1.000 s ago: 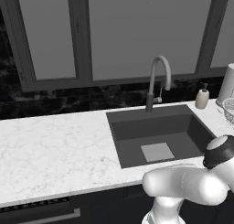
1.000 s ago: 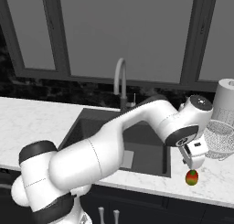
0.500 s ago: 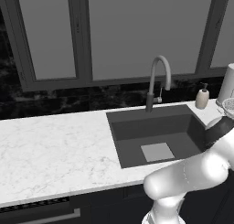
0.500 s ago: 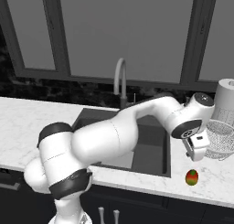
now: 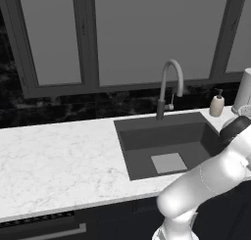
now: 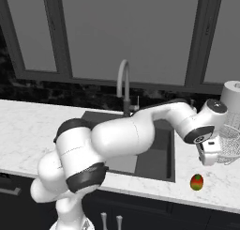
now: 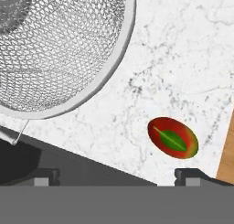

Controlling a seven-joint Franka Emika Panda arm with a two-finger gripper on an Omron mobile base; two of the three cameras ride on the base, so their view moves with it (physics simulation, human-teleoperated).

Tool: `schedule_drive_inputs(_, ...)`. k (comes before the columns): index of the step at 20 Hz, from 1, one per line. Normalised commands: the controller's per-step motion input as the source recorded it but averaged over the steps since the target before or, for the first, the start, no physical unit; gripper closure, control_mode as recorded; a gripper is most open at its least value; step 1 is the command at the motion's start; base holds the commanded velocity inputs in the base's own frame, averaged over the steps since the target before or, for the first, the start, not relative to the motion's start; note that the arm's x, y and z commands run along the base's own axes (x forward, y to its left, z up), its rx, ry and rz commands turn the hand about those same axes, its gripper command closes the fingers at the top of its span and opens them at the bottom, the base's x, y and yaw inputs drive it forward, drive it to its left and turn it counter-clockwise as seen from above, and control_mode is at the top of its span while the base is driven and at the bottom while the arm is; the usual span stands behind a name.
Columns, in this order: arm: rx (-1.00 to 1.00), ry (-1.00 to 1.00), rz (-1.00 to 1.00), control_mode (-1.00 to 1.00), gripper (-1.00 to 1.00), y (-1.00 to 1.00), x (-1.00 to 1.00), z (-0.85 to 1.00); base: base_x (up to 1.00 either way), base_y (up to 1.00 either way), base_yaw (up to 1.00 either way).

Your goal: Put the colander in the sink, put the mango in the colander, and turn on the sink faucet and pour water over the colander.

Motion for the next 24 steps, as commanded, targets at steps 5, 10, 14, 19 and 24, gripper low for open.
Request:
schedule_drive_inputs(5,0.16,0.00,-0.03,-1.00,-1.00,-0.61,0.02,-0.03,0.00,0.00,0.00)
schedule_drive_inputs(10,0.16,-0.01,0.00,-1.00,-1.00,-0.48,0.16,-0.28,0.00,0.00,0.00)
schedule_drive_inputs(14,0.05,-0.02,0.00,-1.00,-1.00,-0.20,0.33,-0.27,0.00,0.00,0.00)
schedule_drive_inputs(19,0.00,-0.02,-0.02,-1.00,-1.00,-0.06,0.50,-0.25,0.00,0.00,0.00)
schedule_drive_inputs(24,0.00,-0.01,-0.06,-1.00,-1.00,-0.02,0.41,-0.38,0.00,0.00,0.00)
